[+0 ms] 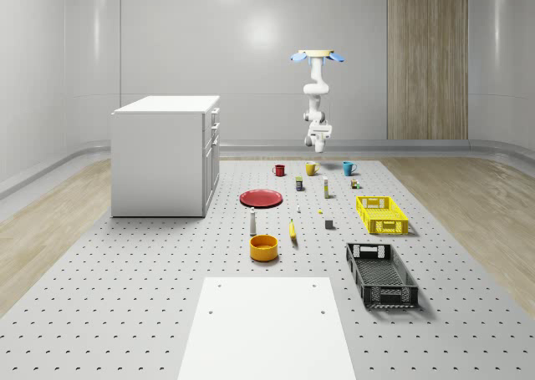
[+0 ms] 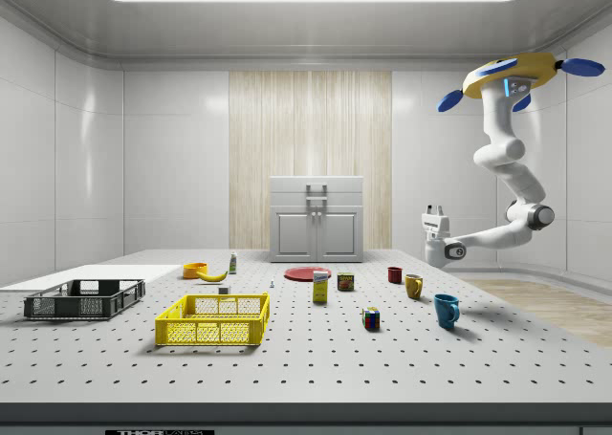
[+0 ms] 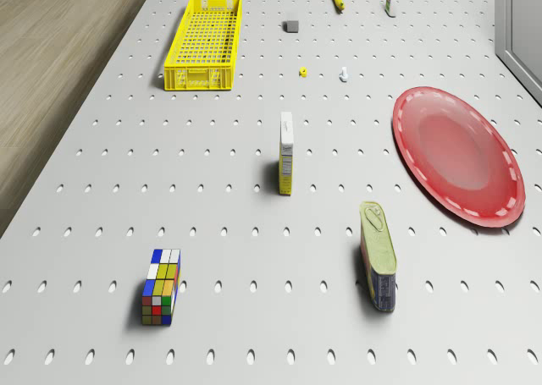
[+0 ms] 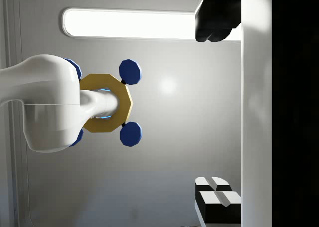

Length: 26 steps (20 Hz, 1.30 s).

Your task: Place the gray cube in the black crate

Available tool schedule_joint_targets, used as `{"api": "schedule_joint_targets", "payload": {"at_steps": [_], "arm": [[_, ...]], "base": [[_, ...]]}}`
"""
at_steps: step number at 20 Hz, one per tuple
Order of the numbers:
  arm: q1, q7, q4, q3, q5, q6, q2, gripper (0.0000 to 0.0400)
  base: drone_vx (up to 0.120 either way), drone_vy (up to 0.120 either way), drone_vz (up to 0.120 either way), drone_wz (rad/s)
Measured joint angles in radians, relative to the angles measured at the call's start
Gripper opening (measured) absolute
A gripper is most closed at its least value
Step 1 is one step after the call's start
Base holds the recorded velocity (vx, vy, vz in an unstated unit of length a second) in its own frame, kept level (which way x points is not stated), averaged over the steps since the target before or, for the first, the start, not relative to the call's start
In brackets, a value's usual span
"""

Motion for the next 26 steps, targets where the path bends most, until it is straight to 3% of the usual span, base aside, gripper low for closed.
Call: {"api": "schedule_joint_targets", "payload": {"at_steps": [9, 16, 19, 22, 26], "arm": [[-0.026, 0.016, -0.013, 0.083, -0.117, 0.008, -0.007, 0.0400], [-0.098, 0.063, -0.090, 0.305, -0.436, 0.024, -0.027, 0.0400], [-0.160, 0.113, -0.199, 0.475, -0.696, 0.037, -0.052, 0.0400], [-0.252, 0.200, -0.377, 0.667, -1.024, 0.044, -0.091, 0.0400], [-0.435, 0.370, -0.624, 0.891, -1.458, 0.003, -0.149, 0.0400]], "base": [[0.120, 0.000, 0.000, 0.000], [0.120, 0.000, 0.000, 0.000], [0.120, 0.000, 0.000, 0.000], [0.120, 0.000, -0.107, 0.000], [0.120, 0.000, -0.120, 0.000]]}}
